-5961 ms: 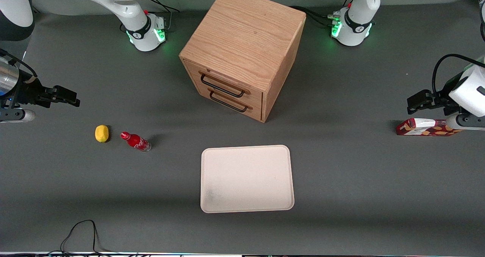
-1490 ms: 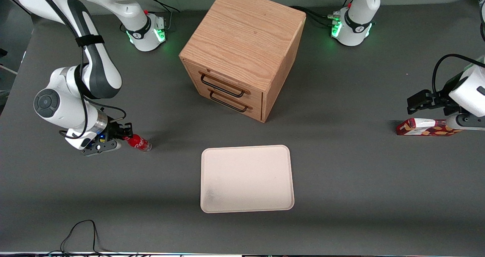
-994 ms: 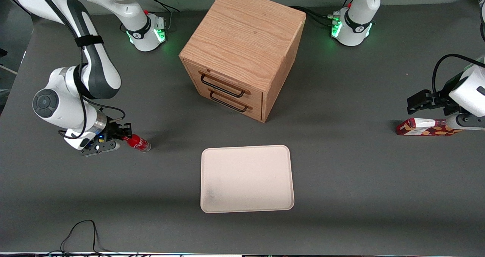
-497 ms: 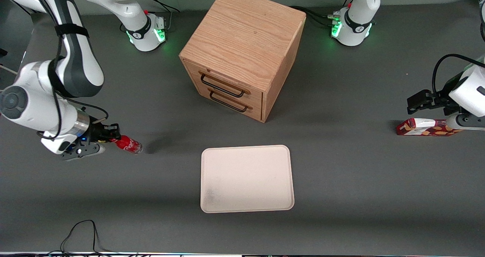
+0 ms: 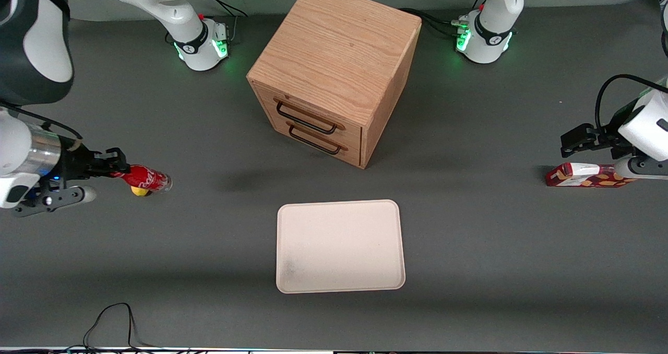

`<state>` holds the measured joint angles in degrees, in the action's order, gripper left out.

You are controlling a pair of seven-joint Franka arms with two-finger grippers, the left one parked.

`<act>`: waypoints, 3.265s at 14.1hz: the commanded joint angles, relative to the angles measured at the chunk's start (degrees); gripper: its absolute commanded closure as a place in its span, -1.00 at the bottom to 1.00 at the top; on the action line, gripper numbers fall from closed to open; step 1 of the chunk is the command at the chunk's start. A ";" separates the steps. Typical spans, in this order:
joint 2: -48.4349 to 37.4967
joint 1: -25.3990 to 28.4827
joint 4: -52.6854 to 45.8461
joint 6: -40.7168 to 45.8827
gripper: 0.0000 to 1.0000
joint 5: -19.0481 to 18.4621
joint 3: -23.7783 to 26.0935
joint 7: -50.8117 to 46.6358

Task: Place coke bottle on tray
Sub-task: 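Lift the bottle and carry it toward the cream tray, then lower the bottle onto the tray's edge and stand it upright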

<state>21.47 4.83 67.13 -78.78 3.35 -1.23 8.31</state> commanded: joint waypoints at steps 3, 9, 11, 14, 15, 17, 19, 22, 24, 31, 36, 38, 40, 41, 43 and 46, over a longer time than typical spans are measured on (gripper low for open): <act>10.07 0.44 -15.96 3.21 1.00 -2.02 0.70 1.27; 16.93 8.78 -18.35 -10.40 1.00 -5.01 1.67 1.00; 18.78 10.54 -18.35 -14.97 1.00 -5.01 1.84 0.91; 21.76 11.52 -18.35 -21.57 1.00 -5.01 4.73 0.65; 22.90 11.52 -18.35 -23.33 1.00 -4.93 5.44 0.65; 24.93 11.61 -18.35 -27.02 1.00 -5.01 7.55 0.65; 26.69 13.35 -18.35 -30.45 1.00 -5.01 7.91 0.65; 28.19 15.65 -18.26 -32.22 1.00 -5.28 7.47 0.30; 29.33 16.35 -18.26 -32.92 1.00 -5.28 7.47 0.21; 32.32 16.62 -18.26 -36.18 1.00 -8.18 7.47 0.56; 32.76 16.71 -17.82 -36.26 1.00 -9.06 7.56 0.39; 33.29 16.71 -17.91 -36.35 1.00 -9.06 7.56 0.39; 33.72 16.71 -17.82 -37.14 1.00 -9.06 7.56 0.30; 33.73 16.71 -17.73 -37.32 1.00 -9.06 7.56 0.21; 33.81 16.71 -17.73 -37.41 1.00 -9.06 7.65 0.21; 33.81 16.79 -17.64 -37.67 0.82 -9.06 7.65 0.21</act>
<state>54.49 21.16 51.63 -116.02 -4.51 6.33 8.46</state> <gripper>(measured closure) 0.687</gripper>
